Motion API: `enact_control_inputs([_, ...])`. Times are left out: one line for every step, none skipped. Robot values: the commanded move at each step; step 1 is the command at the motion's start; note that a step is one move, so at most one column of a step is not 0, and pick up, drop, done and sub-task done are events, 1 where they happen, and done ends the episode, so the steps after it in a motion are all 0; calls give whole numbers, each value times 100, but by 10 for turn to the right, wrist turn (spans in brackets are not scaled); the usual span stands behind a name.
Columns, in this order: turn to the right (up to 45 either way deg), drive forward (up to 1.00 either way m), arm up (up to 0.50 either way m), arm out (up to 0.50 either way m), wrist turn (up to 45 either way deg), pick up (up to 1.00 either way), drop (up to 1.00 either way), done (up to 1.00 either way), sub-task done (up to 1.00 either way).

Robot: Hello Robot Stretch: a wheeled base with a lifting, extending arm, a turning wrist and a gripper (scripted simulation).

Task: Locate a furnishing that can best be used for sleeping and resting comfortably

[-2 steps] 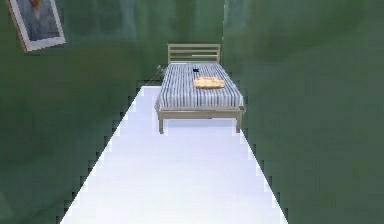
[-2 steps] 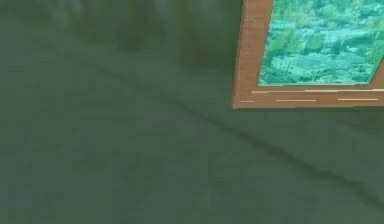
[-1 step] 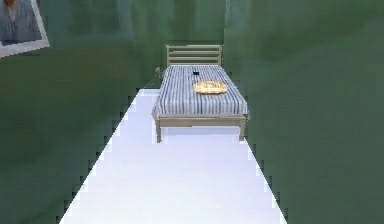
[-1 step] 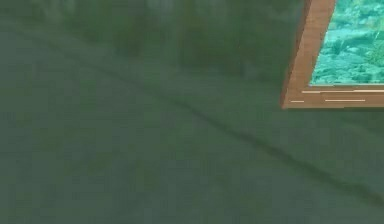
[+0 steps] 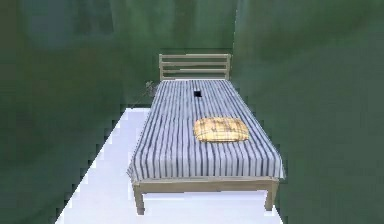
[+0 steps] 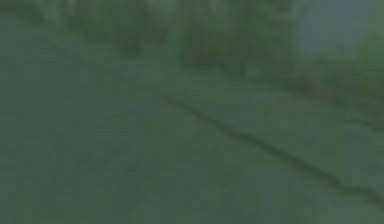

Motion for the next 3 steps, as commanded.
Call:
enact_control_inputs([90, 0, 0, 0, 0, 0, 0, 0, 0])
enact_control_inputs([0, 35, 0, 0, 0, 0, 0, 0, 0])
enact_control_inputs([0, 0, 0, 0, 0, 0, 0, 100, 0])
